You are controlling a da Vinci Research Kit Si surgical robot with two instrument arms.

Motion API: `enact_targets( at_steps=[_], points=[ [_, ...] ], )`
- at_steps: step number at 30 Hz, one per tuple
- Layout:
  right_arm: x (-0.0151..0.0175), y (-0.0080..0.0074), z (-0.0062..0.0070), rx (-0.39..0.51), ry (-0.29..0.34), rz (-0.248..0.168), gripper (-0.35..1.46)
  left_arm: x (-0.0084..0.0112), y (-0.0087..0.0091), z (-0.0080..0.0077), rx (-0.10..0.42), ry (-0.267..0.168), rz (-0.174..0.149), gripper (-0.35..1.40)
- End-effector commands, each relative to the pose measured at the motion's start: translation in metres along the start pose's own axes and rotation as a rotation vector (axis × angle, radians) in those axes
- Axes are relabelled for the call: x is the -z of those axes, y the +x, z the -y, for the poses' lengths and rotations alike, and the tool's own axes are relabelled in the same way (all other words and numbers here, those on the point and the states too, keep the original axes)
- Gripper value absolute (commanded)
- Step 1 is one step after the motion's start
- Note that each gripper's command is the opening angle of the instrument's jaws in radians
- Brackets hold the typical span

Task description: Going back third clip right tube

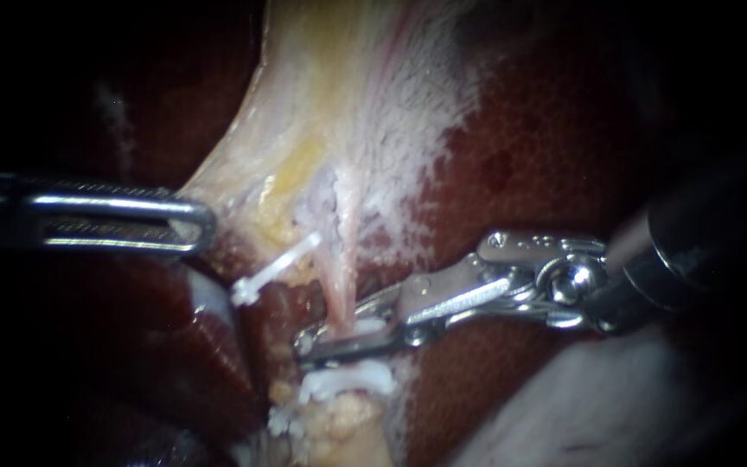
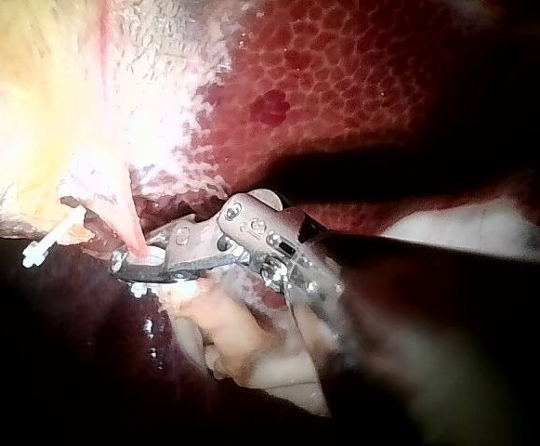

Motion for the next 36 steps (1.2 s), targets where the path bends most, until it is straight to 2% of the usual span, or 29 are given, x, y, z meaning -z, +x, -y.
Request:
enact_targets(
  at_steps=[1, 12, 13, 16, 19, 26, 36],
  points=[
    [0.0, 0.0, 0.0, 0.0, 0.0, 0.0, -0.35, 0.0, 0.0, 0.0, 0.0, 0.0, 0.0, -0.35],
    [0.0, 0.0002, 0.0, 0.029, 0.001, 0.0, -0.35, -0.0001, 0.0001, 0.0, 0.0, 0.0, 0.0, -0.35],
    [0.0, 0.0002, 0.0001, 0.04, 0.0, 0.002, -0.32, -0.0001, 0.0001, 0.0, 0.0, -0.001, 0.0, -0.35],
    [-0.0001, 0.0003, 0.0004, 0.129, 0.006, -0.005, 0.13, 0.0, 0.0001, 0.0, 0.0, 0.0, 0.0, -0.35],
    [-0.0002, 0.0006, 0.0003, 0.193, 0.006, -0.012, 0.38, 0.0, 0.0001, 0.0, 0.0, 0.0, 0.0, -0.35],
    [-0.0002, 0.0008, 0.0, 0.28, -0.026, -0.034, 0.52, -0.0001, 0.0001, 0.0, 0.0, 0.0, 0.0, -0.35],
    [0.0006, 0.0012, -0.0001, 0.317, -0.054, -0.047, 0.57, 0.0, 0.0001, 0.0001, 0.0, -0.001, 0.0, -0.35]
  ],
)
